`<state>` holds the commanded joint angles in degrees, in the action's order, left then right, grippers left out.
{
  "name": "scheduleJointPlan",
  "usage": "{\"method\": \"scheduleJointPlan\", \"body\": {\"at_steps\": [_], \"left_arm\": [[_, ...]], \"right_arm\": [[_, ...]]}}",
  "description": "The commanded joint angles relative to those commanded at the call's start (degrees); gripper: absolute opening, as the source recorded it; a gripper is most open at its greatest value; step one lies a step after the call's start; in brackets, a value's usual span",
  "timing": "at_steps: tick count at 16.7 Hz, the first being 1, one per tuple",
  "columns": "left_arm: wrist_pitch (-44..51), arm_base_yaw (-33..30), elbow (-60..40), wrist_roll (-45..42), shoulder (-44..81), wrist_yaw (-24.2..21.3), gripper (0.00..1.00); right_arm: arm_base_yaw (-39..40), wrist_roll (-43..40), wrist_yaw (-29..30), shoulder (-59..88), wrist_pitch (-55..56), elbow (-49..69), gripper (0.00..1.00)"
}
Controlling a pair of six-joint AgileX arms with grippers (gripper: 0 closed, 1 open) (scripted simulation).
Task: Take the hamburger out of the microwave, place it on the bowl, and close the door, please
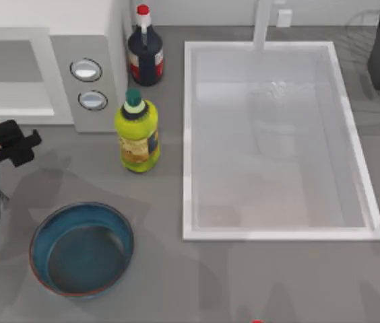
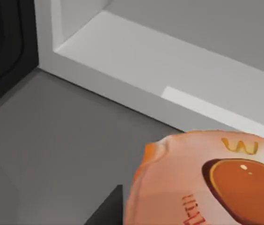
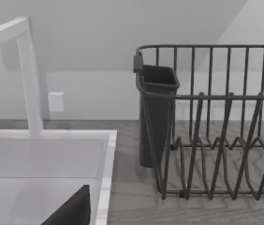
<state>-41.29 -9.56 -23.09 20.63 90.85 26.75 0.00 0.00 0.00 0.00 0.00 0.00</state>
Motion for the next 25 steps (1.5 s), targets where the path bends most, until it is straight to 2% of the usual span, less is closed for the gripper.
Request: {"method": "scheduleJointPlan", "body": {"at_steps": [4,7,9,12,16,21,25], "left_arm": [[5.85,-22.53,2.36,17.71,1.45,18.07,0.0],[8.96,-39.66,5.78,28.92,2.3,30.01,0.0],[10.28,-49.54,8.55,34.31,2.66,36.19,0.0],[11.29,-59.97,12.62,38.76,2.83,41.88,0.0],[11.51,-65.52,15.61,40.44,2.8,44.59,0.0],[12.61,-65.16,14.44,39.19,2.02,45.36,0.0],[6.21,-63.6,14.89,35.89,6.14,44.11,0.0]], "right_arm": [[0.0,0.0,0.0,0.0,0.0,0.0,1.0],[0.0,0.0,0.0,0.0,0.0,0.0,1.0],[0.0,0.0,0.0,0.0,0.0,0.0,1.0],[0.0,0.0,0.0,0.0,0.0,0.0,1.0],[0.0,0.0,0.0,0.0,0.0,0.0,1.0],[0.0,0.0,0.0,0.0,0.0,0.0,1.0],[0.0,0.0,0.0,0.0,0.0,0.0,1.0]]}}
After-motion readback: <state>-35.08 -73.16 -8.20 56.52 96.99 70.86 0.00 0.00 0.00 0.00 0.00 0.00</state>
